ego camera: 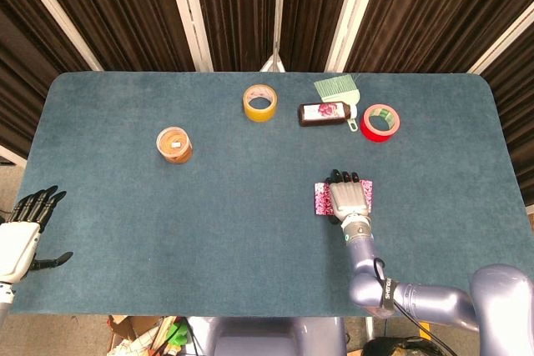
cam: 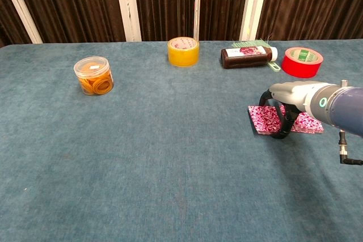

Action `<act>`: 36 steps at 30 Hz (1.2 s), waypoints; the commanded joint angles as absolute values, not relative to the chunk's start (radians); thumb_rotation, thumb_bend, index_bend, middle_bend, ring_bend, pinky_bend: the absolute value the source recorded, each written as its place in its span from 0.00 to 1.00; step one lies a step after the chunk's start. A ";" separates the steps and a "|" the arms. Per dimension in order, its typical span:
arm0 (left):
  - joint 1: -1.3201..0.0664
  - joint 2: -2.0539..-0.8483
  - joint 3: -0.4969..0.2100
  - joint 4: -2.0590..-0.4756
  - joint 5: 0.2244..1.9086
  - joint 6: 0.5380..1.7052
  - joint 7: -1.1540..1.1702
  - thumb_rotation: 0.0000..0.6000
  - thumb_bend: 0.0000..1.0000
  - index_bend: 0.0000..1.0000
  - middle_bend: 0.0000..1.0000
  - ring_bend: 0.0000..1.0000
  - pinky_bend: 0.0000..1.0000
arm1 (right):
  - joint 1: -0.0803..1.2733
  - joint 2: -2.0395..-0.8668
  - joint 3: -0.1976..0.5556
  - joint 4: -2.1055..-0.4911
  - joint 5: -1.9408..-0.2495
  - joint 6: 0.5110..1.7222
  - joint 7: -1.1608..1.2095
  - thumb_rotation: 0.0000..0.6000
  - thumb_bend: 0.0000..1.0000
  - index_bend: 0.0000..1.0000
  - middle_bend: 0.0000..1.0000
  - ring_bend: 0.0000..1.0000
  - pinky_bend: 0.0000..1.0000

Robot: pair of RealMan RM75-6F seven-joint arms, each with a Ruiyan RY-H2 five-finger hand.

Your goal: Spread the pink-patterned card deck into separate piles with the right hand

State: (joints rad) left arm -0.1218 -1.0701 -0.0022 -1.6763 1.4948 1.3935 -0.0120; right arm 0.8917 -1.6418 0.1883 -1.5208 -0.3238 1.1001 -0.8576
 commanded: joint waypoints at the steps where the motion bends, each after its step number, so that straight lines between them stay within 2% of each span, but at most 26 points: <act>1: -0.122 -1.070 -0.002 -1.676 1.495 1.394 -0.013 1.00 0.06 0.00 0.00 0.00 0.04 | 0.889 -1.640 0.190 -1.524 -0.334 1.101 -0.848 1.00 0.32 0.35 0.01 0.00 0.00; 9: -0.122 -1.070 -0.002 -1.675 1.495 1.394 -0.015 1.00 0.06 0.00 0.00 0.00 0.04 | 0.874 -1.600 0.198 -1.581 -0.367 1.122 -0.822 1.00 0.32 0.41 0.04 0.00 0.00; 21: -0.118 -1.075 -0.005 -1.673 1.492 1.403 -0.005 1.00 0.06 0.00 0.00 0.00 0.04 | 0.816 -1.486 0.182 -1.655 -0.411 1.137 -0.758 1.00 0.32 0.42 0.05 0.00 0.00; 29: -0.119 -1.073 -0.006 -1.687 1.475 1.392 -0.002 1.00 0.06 0.00 0.00 0.00 0.04 | 0.753 -1.369 0.174 -1.616 -0.414 1.091 -0.674 1.00 0.32 0.42 0.05 0.00 0.00; 36: -0.120 -1.074 -0.007 -1.701 1.459 1.380 0.007 1.00 0.06 0.00 0.00 0.00 0.04 | 0.718 -1.332 0.159 -1.543 -0.422 1.022 -0.611 1.00 0.32 0.42 0.05 0.00 0.00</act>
State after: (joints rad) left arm -0.1197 -1.0741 -0.0069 -1.6989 1.4608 1.3820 0.0079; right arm 0.7269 -1.3374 0.1645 -1.5575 -0.4190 1.0353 -0.6213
